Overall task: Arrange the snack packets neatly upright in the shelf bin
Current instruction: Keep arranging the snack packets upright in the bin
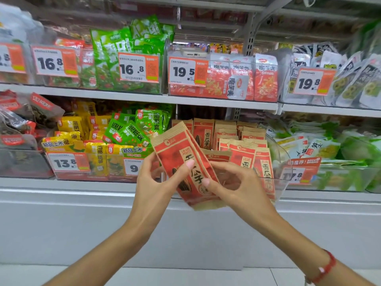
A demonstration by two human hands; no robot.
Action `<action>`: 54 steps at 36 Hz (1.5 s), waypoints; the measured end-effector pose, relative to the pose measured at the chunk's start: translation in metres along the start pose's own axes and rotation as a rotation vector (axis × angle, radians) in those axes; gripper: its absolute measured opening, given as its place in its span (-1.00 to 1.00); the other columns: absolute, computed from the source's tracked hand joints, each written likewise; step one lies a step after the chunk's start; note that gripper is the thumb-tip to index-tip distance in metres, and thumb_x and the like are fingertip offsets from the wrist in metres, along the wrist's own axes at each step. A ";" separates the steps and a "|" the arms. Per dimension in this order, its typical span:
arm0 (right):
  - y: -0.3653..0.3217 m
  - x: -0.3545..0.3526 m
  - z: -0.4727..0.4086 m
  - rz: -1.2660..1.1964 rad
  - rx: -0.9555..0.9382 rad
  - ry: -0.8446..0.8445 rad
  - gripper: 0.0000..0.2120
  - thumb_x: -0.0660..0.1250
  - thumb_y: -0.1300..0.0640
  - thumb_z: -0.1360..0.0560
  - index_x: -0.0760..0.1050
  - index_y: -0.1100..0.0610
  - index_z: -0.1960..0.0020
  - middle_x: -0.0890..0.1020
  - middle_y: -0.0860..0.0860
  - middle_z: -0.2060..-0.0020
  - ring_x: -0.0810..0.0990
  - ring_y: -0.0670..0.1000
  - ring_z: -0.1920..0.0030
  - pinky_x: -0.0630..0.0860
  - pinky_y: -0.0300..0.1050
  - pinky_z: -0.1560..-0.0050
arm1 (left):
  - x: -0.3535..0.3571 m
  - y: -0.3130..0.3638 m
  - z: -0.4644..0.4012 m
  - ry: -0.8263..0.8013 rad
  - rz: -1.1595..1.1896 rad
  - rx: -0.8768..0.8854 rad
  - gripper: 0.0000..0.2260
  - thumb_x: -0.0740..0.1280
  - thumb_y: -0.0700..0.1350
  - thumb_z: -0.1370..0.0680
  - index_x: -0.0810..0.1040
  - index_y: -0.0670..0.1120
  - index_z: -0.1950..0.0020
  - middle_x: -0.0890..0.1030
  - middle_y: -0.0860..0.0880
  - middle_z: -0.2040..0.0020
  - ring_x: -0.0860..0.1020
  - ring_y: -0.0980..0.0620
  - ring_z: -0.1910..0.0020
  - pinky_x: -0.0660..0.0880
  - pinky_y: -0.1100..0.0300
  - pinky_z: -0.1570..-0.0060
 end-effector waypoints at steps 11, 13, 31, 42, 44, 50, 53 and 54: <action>0.016 -0.008 -0.010 -0.219 0.302 -0.101 -0.75 0.38 -0.11 -0.43 0.61 -0.09 -0.08 0.71 -0.16 0.11 0.67 -0.13 0.04 0.56 -0.10 -0.07 | 0.006 0.000 -0.001 -0.232 0.050 -0.118 -0.85 0.44 -0.10 -0.45 0.66 0.04 -0.01 0.72 0.08 0.10 0.67 0.19 0.15 0.53 0.38 0.30; 0.016 -0.010 -0.010 -0.239 0.303 -0.051 -0.81 0.39 -0.05 -0.45 0.63 -0.05 -0.04 0.72 -0.12 0.14 0.69 -0.09 0.06 0.59 -0.08 -0.03 | 0.009 -0.003 0.002 -0.277 0.021 -0.138 -0.82 0.44 -0.07 -0.44 0.67 0.05 -0.03 0.71 0.08 0.07 0.68 0.16 0.12 0.55 0.35 0.27; 0.009 -0.011 0.000 0.279 0.084 -0.088 -0.36 0.45 -0.12 -0.38 0.28 -0.18 -0.40 0.52 -0.29 -0.12 0.50 -0.31 -0.10 0.49 -0.28 -0.12 | -0.002 0.004 0.001 0.067 0.198 -0.034 -0.92 0.34 -0.12 -0.56 0.63 -0.03 0.02 0.71 0.08 0.19 0.65 0.21 0.24 0.54 0.37 0.31; 0.007 0.007 0.003 0.251 0.094 -0.120 -0.33 0.54 -0.23 -0.23 0.31 -0.19 -0.24 0.51 -0.27 -0.10 0.52 -0.31 -0.04 0.49 -0.32 -0.01 | 0.011 0.007 0.006 -0.060 0.261 -0.143 -0.64 0.40 0.06 -0.43 0.61 -0.09 -0.15 0.70 -0.03 -0.02 0.66 0.14 0.00 0.60 0.29 0.19; 0.012 0.004 0.000 -0.004 0.237 -0.209 -0.35 0.56 -0.19 -0.18 0.41 -0.15 -0.20 0.57 -0.21 -0.06 0.60 -0.30 0.04 0.53 -0.31 0.05 | 0.007 0.008 0.002 -0.114 0.211 -0.134 -0.52 0.41 0.14 -0.34 0.60 -0.05 -0.19 0.68 0.01 -0.08 0.64 0.16 -0.06 0.61 0.27 0.13; 0.017 0.007 0.004 -0.112 0.335 -0.390 -0.38 0.57 -0.22 -0.20 0.45 -0.17 -0.19 0.62 -0.19 -0.10 0.62 -0.21 -0.06 0.52 -0.16 -0.11 | 0.008 -0.001 -0.004 -0.323 0.060 -0.248 -0.45 0.48 0.31 -0.29 0.61 0.06 -0.18 0.67 0.11 -0.10 0.61 0.21 -0.10 0.56 0.16 -0.08; 0.014 0.006 0.006 -0.100 0.369 -0.452 -0.41 0.51 -0.13 -0.22 0.44 -0.12 -0.21 0.61 -0.19 -0.11 0.62 -0.24 -0.06 0.53 -0.20 -0.07 | 0.007 -0.004 -0.004 -0.357 0.073 -0.285 -0.49 0.49 0.23 -0.34 0.60 0.00 -0.19 0.68 0.06 -0.09 0.63 0.12 -0.10 0.55 0.12 -0.12; 0.013 0.006 0.007 -0.099 0.374 -0.474 -0.42 0.49 -0.14 -0.24 0.44 -0.11 -0.22 0.61 -0.18 -0.12 0.61 -0.23 -0.07 0.52 -0.18 -0.12 | 0.006 -0.005 -0.004 -0.368 0.079 -0.293 -0.48 0.49 0.21 -0.32 0.60 -0.01 -0.19 0.69 0.04 -0.08 0.63 0.11 -0.10 0.56 0.13 -0.10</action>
Point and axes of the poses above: each hand's wrist, its own z-axis away from the middle knuckle, its own x-axis out of the palm, y = z × x, the point moved 5 cm from there along -z, towards the middle knuckle
